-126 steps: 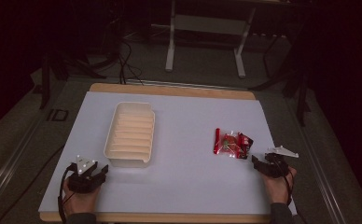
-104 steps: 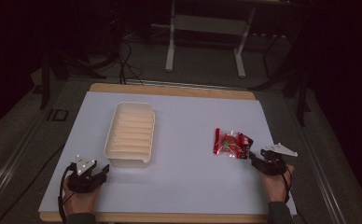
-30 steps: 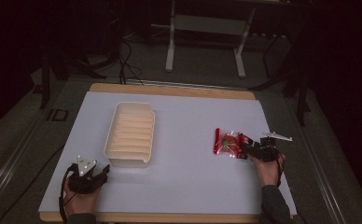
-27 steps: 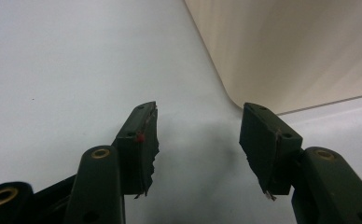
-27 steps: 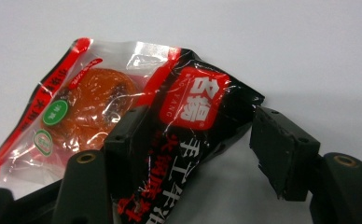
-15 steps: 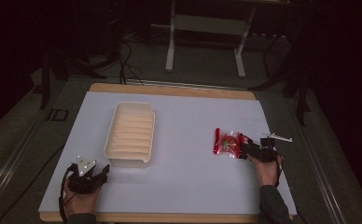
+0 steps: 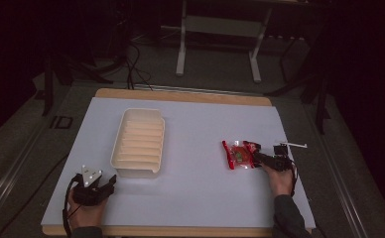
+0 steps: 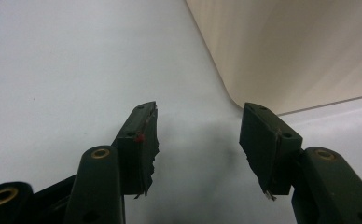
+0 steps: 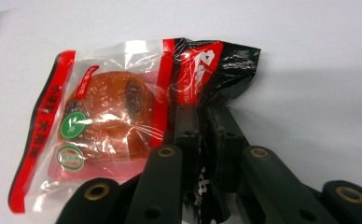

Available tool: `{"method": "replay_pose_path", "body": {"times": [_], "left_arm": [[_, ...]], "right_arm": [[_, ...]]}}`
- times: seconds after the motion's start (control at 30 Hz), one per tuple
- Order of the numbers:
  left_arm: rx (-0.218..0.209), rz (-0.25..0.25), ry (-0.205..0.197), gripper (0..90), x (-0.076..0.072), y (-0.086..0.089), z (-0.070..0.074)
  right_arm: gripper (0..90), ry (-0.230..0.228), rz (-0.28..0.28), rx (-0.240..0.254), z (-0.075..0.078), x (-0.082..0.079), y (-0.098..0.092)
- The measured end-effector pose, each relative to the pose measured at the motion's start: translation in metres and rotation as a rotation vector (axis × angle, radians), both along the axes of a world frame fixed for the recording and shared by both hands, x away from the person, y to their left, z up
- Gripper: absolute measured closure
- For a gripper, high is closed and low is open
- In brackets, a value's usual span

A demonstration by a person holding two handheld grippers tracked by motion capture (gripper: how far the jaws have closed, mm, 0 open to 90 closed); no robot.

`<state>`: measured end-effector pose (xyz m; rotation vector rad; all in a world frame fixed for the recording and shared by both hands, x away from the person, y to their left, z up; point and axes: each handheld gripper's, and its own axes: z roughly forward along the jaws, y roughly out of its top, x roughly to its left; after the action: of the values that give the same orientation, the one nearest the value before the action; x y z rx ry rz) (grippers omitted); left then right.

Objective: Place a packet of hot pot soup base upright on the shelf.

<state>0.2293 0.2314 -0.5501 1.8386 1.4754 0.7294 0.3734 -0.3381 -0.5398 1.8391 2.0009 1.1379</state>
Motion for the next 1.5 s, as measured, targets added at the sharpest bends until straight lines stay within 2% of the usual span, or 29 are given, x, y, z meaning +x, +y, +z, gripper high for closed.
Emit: {"method": "replay_pose_path", "body": {"times": [0.27,0.43,0.67,0.97,1.4,1.5], "left_arm": [[0.0,0.0,-0.001,46.4,0.0,0.0,0.0],[0.0,0.0,-0.001,46.4,0.0,0.0,0.0],[-0.001,0.0,-0.002,46.4,0.0,0.0,0.0],[-0.01,0.001,0.001,46.3,0.0,0.001,0.0],[-0.014,0.002,0.001,46.2,0.0,0.001,0.0],[-0.015,0.005,0.0,46.2,0.0,0.001,0.0]], "right_arm": [[87.0,-0.019,0.014,-0.015,0.006,-0.001,0.005],[87.3,-0.036,0.021,0.0,0.009,-0.003,0.005],[88.0,-0.071,0.048,-0.012,0.021,-0.004,0.011],[88.0,-0.093,0.065,-0.001,0.031,-0.003,0.017],[88.1,-0.131,0.129,-0.009,0.051,-0.001,0.033],[88.2,-0.14,0.147,0.002,0.056,0.0,0.037]]}}
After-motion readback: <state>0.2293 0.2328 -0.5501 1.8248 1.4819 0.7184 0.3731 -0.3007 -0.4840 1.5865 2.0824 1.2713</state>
